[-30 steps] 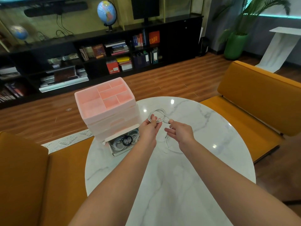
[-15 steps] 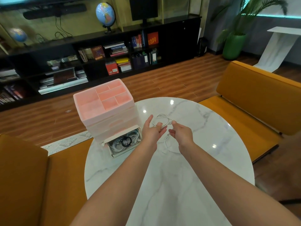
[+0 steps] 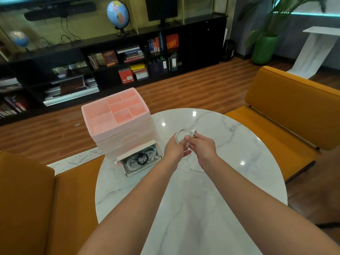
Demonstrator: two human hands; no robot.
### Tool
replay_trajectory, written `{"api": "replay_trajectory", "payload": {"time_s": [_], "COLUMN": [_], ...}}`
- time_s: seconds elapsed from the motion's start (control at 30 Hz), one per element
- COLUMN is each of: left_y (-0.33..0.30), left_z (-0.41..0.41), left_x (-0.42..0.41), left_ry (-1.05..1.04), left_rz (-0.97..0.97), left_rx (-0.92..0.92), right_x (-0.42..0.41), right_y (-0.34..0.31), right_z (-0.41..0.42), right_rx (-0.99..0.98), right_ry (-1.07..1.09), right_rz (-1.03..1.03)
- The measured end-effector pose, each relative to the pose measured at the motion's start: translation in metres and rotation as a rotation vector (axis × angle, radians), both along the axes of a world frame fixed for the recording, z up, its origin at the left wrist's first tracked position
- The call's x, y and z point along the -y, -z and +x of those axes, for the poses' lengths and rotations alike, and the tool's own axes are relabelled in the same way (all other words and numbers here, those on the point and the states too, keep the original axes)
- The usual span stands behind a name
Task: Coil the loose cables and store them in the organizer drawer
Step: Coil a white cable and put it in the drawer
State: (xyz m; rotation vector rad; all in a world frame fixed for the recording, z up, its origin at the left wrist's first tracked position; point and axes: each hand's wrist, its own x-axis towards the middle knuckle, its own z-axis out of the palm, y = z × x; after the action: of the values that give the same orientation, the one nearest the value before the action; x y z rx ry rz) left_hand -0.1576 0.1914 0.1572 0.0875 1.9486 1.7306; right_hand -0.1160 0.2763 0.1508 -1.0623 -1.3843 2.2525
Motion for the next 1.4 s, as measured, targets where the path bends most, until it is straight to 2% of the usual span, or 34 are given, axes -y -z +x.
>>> {"api": "replay_trajectory", "payload": {"time_s": [0.13, 0.23, 0.33, 0.47, 0.63, 0.8, 1.0, 1.2, 1.4], "left_y": [0.002, 0.002, -0.004, -0.009, -0.002, -0.006, -0.009, -0.006, -0.012], "left_z": [0.002, -0.003, -0.007, -0.010, -0.015, -0.016, -0.020, -0.019, -0.019], "left_x": [-0.003, -0.002, 0.001, 0.002, 0.006, 0.009, 0.010, 0.011, 0.010], "left_ry": [0.071, 0.124, 0.157, 0.152, 0.049, 0.053, 0.082, 0.079, 0.138], "left_rz": [-0.049, -0.170, -0.193, -0.186, -0.196, -0.102, -0.063, -0.013, 0.045], "left_rx": [-0.009, -0.104, -0.124, -0.113, -0.208, -0.072, -0.018, 0.093, 0.214], "right_x": [0.001, 0.000, -0.005, -0.010, -0.013, -0.014, -0.019, -0.023, -0.028], "right_y": [-0.002, -0.001, 0.000, -0.003, -0.006, -0.016, -0.011, -0.004, -0.011], "right_z": [-0.003, -0.004, -0.004, -0.002, -0.003, -0.002, -0.002, -0.003, 0.002], "right_rx": [0.078, 0.112, 0.147, 0.177, 0.148, 0.068, 0.001, -0.047, -0.009], "right_ry": [0.100, 0.058, 0.014, 0.015, 0.006, 0.013, -0.031, -0.088, -0.218], "right_rz": [0.066, 0.244, 0.393, 0.440, 0.293, 0.034, -0.229, -0.284, -0.352]}}
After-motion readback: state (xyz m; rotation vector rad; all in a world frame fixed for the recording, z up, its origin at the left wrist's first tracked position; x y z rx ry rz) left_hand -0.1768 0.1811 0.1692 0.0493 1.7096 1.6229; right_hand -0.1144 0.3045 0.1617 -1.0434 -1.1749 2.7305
